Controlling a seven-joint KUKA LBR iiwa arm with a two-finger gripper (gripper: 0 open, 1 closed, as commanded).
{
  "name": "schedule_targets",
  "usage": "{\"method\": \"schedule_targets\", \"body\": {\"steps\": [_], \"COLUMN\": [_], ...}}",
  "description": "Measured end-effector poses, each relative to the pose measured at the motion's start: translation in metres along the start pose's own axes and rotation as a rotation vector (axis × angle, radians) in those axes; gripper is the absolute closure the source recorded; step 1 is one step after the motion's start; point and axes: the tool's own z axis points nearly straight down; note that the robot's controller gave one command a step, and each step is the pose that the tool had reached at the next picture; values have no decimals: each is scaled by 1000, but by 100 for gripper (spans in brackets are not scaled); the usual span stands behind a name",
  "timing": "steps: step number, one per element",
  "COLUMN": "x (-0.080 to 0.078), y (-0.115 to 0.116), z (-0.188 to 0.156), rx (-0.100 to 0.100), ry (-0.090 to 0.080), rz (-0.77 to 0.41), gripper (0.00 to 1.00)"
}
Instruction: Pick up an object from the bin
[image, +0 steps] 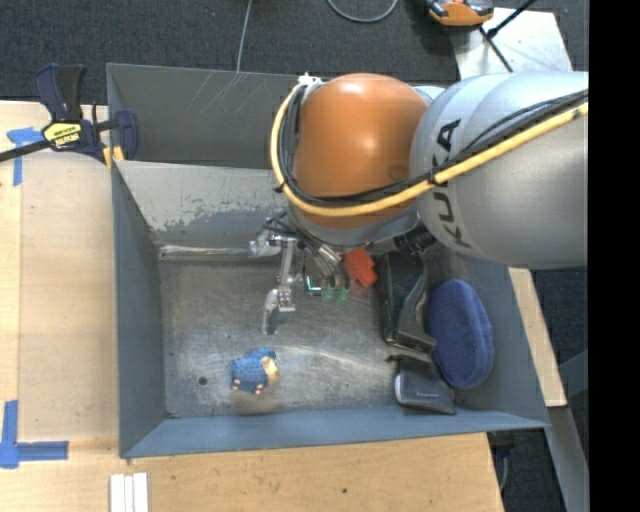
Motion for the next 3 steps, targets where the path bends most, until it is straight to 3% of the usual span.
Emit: {"method": "schedule_targets", "body": {"steps": [1,2,3], "x": [41,47,16], "y": [-1,-23,-24], "z": [161,132,133], "rx": [0,1,1], "ry": [-12,-9,-9], "rz": [-420,-484,-559], "gripper": [0,0,0]}}
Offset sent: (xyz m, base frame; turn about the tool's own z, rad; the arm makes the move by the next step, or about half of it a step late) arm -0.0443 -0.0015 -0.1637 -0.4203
